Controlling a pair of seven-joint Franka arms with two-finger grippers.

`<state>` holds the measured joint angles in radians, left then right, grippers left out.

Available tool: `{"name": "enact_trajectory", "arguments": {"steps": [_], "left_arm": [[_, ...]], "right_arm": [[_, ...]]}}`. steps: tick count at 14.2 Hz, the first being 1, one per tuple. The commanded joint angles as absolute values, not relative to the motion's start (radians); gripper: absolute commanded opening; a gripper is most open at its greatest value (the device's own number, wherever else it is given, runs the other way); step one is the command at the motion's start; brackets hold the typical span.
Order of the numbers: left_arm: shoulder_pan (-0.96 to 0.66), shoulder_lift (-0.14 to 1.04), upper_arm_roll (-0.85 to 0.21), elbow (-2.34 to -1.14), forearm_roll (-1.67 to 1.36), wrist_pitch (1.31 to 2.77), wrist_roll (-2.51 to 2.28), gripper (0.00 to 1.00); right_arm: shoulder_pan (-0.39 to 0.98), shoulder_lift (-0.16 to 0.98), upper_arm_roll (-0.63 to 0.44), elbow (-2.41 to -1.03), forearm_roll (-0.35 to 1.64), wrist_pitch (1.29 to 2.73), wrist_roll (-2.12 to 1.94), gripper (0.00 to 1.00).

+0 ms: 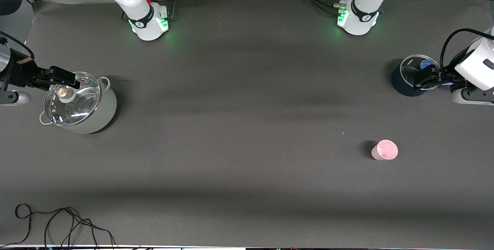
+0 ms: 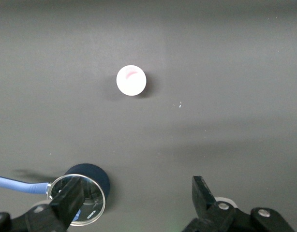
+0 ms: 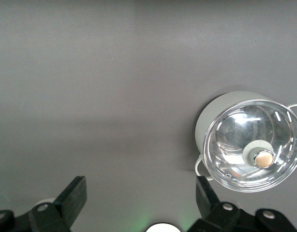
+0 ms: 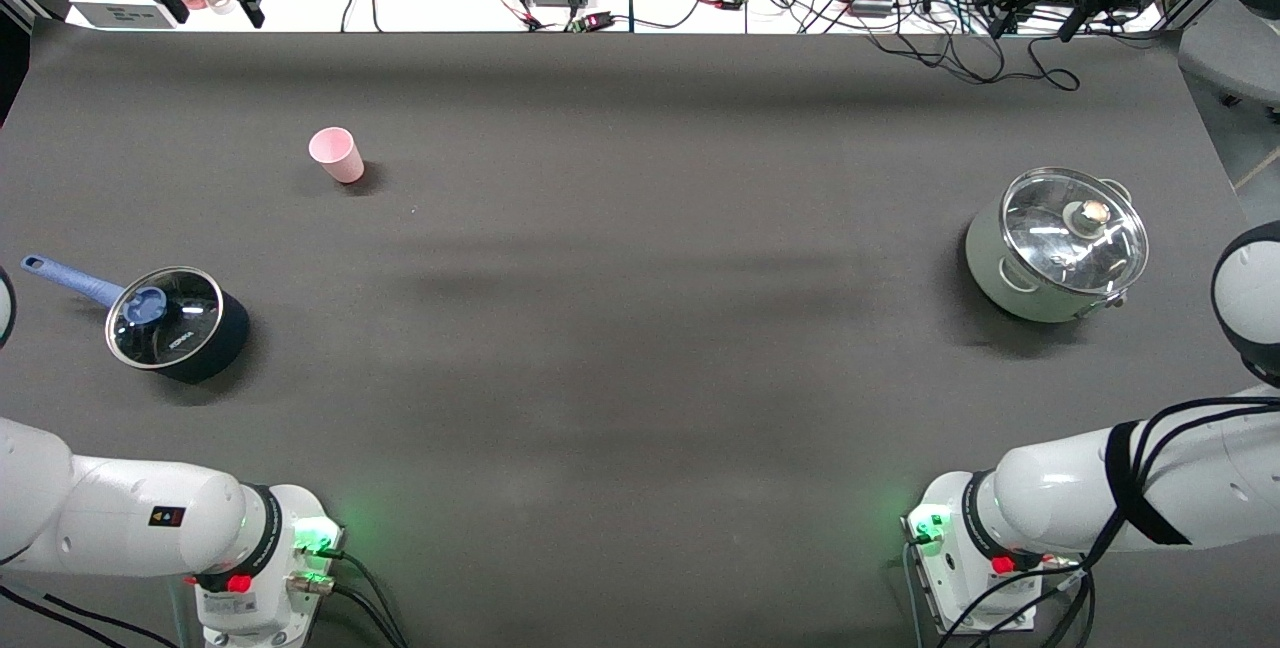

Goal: Transfer pink cup from left to right arm

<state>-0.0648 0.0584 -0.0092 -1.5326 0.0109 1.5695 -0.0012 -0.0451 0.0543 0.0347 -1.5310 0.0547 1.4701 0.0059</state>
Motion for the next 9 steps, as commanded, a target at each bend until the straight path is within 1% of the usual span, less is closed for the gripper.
{"name": "enact_trajectory", "arguments": {"steps": [1, 4, 7, 9], "left_arm": [[-0.075, 0.083, -0.002, -1.497, 0.018, 1.623, 0.009, 1.0], [-0.049, 0.113, 0.006, -1.499, 0.011, 1.724, 0.208, 1.0], [0.055, 0.143, 0.005, -1.499, -0.133, 1.749, 0.441, 1.0], [0.096, 0.169, 0.005, -1.505, -0.194, 1.798, 0.64, 1.0]], "right_arm": [[-0.04, 0.06, 0.028, -1.509, 0.055, 1.45, -0.014, 1.0], [-0.04, 0.061, 0.029, -1.509, 0.054, 1.451, -0.015, 1.0], [-0.041, 0.063, 0.028, -1.514, 0.052, 1.45, -0.015, 1.0], [-0.041, 0.063, 0.028, -1.513, 0.052, 1.451, -0.015, 1.0]]}}
